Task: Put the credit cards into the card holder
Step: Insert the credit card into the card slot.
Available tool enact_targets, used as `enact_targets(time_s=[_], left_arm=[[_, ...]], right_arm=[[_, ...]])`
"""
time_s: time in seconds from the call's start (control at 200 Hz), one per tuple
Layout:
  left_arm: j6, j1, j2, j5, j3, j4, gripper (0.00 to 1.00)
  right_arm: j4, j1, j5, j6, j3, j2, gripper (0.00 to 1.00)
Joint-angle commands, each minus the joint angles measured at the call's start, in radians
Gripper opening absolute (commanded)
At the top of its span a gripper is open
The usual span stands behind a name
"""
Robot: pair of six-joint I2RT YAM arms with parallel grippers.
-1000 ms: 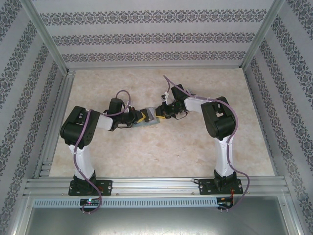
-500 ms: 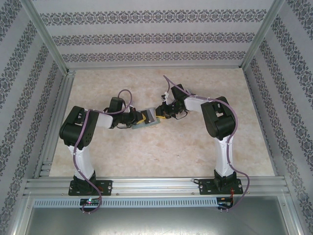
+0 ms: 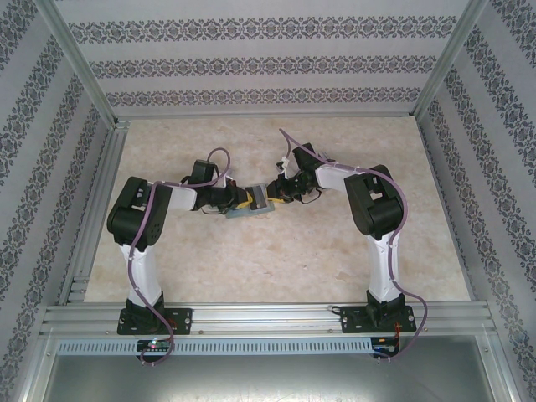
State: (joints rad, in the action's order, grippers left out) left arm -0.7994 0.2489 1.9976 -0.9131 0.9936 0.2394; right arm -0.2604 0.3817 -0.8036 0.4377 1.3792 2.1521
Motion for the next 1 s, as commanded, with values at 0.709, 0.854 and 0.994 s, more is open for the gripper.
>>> enact_targets(time_s=[0.709,0.854,0.994], left_arm=[[0.232,-0.015,-0.186,0.258,0.122,-0.534,0.56],[0.238,-0.046,-0.171,0.287,0.176,-0.557,0.54],[0.279,-0.063,-0.083,0.348,0.298,-0.627,0.52]], right_arm=[[-0.105,-0.005,0.07,-0.078,0.009,-0.091,0.24],[-0.105,-0.001,0.091,-0.077,-0.032,-0.161,0.24],[-0.111,0.029,0.102,-0.081,-0.075,-0.205,0.24]])
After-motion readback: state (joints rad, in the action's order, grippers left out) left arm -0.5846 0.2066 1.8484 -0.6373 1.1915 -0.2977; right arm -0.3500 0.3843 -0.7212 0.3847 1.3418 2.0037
